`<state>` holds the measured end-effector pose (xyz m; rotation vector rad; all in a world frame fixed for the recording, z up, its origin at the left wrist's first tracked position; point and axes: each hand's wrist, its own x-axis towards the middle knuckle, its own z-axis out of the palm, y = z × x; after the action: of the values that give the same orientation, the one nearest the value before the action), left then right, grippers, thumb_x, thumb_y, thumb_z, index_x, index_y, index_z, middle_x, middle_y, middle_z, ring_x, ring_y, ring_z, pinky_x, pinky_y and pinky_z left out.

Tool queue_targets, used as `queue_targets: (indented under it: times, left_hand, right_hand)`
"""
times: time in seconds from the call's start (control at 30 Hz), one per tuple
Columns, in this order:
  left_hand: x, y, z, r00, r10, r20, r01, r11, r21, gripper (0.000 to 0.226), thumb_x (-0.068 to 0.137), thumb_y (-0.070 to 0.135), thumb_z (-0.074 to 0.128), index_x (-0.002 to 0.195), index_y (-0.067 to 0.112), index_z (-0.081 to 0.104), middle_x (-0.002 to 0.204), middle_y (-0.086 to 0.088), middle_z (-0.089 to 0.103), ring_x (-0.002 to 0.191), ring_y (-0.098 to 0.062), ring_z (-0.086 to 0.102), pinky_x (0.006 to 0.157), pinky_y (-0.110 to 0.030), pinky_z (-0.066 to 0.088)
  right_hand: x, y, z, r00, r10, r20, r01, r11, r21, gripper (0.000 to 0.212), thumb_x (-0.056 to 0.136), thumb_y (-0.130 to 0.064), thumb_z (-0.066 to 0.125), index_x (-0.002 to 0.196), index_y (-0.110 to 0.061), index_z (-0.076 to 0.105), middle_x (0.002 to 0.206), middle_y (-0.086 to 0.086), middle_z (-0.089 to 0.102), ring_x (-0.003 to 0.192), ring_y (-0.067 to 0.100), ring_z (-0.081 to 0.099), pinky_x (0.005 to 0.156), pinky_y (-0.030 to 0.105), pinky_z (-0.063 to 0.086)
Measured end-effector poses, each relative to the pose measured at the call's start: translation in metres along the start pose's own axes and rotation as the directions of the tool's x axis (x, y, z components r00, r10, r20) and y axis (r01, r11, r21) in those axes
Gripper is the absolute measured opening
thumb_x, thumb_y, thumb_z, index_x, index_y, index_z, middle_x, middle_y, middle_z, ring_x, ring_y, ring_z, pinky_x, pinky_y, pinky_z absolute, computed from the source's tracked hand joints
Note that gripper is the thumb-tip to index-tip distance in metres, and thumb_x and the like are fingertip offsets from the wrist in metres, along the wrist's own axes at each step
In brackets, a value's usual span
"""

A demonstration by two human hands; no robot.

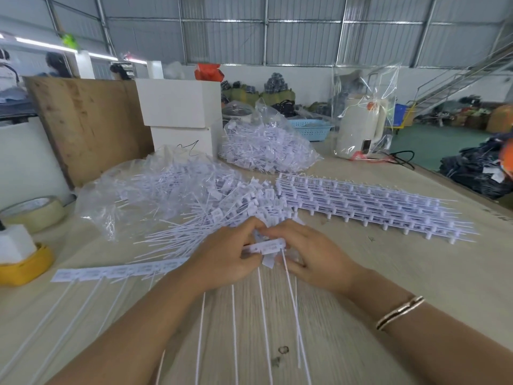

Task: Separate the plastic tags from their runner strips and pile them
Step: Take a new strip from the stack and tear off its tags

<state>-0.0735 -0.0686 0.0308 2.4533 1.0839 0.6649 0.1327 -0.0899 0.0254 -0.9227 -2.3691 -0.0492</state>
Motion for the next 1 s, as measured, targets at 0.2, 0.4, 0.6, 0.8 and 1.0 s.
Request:
queue_targets:
  times: [0.2, 0.4, 0.6, 0.8, 1.0]
  left_hand:
    - [-0.002, -0.003, 0.002, 0.999, 0.015, -0.044, -0.019, 0.995, -0.094, 0.015, 0.082, 0.039, 0.056, 0.095, 0.032, 0.053, 0.062, 0.003, 0.055, 0.054, -0.008, 0.045, 0.057, -0.029, 0.036]
    - [0.000, -0.009, 0.000, 0.999, -0.019, -0.032, 0.014, 0.990, -0.140, 0.014, 0.090, 0.025, 0.061, 0.077, 0.029, 0.058, 0.061, 0.012, 0.051, 0.056, -0.005, 0.043, 0.059, -0.027, 0.034]
    - [0.002, -0.009, -0.002, 0.999, 0.032, 0.005, -0.031, 0.989, -0.142, 0.008, 0.090, 0.030, 0.061, 0.083, 0.030, 0.057, 0.062, 0.024, 0.054, 0.057, 0.000, 0.043, 0.056, -0.020, 0.031]
    - [0.003, -0.012, -0.001, 0.998, 0.057, 0.004, -0.056, 0.983, -0.175, 0.009, 0.086, 0.032, 0.066, 0.086, 0.025, 0.060, 0.063, 0.017, 0.051, 0.058, -0.001, 0.045, 0.056, -0.018, 0.032]
    - [0.003, -0.007, -0.001, 0.993, 0.115, -0.018, -0.117, 0.978, -0.174, 0.005, 0.088, 0.025, 0.065, 0.088, 0.022, 0.061, 0.069, 0.010, 0.060, 0.064, -0.006, 0.055, 0.061, -0.027, 0.040]
  right_hand:
    - [0.011, -0.006, 0.014, 0.975, -0.132, -0.178, 0.101, 0.979, -0.174, 0.011, 0.084, -0.023, 0.066, 0.082, -0.013, 0.071, 0.076, 0.001, 0.066, 0.066, 0.019, 0.063, 0.056, 0.029, 0.049]
    - [0.006, 0.003, 0.010, 0.975, -0.087, -0.207, 0.045, 0.978, -0.202, 0.015, 0.084, -0.026, 0.066, 0.085, -0.013, 0.073, 0.073, 0.000, 0.067, 0.064, 0.017, 0.064, 0.056, 0.024, 0.045]
    - [0.005, 0.002, 0.007, 0.983, 0.002, -0.183, -0.018, 0.996, -0.086, 0.017, 0.081, -0.022, 0.066, 0.088, -0.009, 0.074, 0.074, 0.001, 0.067, 0.062, 0.017, 0.064, 0.056, 0.030, 0.049]
    - [0.004, 0.003, 0.008, 0.986, 0.136, -0.100, -0.125, 0.986, 0.109, 0.017, 0.088, -0.020, 0.060, 0.092, -0.010, 0.072, 0.080, -0.003, 0.064, 0.071, 0.008, 0.057, 0.066, 0.025, 0.045]
    - [0.004, 0.008, 0.003, 0.989, 0.134, -0.067, -0.123, 0.981, 0.148, 0.025, 0.088, -0.029, 0.055, 0.093, -0.012, 0.074, 0.084, -0.001, 0.070, 0.075, 0.005, 0.060, 0.067, 0.011, 0.041]
